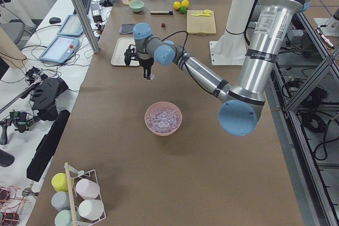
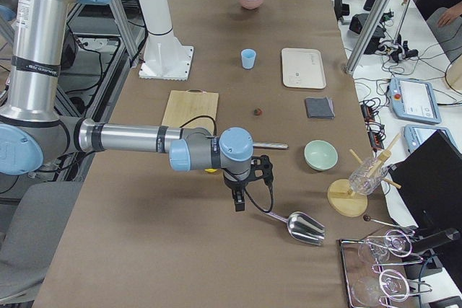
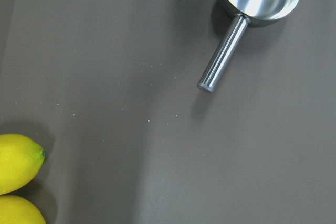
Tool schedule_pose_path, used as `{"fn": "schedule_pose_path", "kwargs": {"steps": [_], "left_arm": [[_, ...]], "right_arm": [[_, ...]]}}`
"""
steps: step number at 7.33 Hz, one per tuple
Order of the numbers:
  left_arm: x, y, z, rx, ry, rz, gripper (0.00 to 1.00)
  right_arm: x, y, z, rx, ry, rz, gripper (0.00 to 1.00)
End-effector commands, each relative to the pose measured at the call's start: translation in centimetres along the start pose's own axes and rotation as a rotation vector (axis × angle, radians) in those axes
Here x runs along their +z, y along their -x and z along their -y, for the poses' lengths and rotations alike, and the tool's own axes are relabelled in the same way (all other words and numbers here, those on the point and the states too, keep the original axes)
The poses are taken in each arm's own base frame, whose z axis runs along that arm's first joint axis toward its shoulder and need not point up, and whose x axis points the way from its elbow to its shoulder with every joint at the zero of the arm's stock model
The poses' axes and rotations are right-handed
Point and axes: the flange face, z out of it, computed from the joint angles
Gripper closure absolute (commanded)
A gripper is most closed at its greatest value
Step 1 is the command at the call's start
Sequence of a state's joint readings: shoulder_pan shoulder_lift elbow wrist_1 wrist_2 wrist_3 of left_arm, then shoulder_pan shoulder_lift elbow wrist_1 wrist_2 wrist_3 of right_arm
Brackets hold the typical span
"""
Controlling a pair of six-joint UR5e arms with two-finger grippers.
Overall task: Mash ice and strawberries in cup
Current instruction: 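Carry the ice cube with the left gripper over the light-blue cup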
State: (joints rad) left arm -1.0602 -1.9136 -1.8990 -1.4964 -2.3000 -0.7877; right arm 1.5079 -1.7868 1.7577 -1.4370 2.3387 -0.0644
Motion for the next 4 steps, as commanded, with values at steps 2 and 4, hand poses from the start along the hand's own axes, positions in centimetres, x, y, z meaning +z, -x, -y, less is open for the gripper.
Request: {"fn": "schedule_pose_path", "kwargs": {"steps": [2,4], "left_arm": [[3.0,-18.6,-3.0,-0.037,0.013,-0.036,1.00],[7.6,-28.3,-5.9,-0.058,0.004,-0.067,1.00]], "right_arm": [[0.0,0.0,0.1,-0.003,-0.002,0.000,0.00],[-0.1,0.1,0.1,-0.007,-0.004,0.005,0.00]]}}
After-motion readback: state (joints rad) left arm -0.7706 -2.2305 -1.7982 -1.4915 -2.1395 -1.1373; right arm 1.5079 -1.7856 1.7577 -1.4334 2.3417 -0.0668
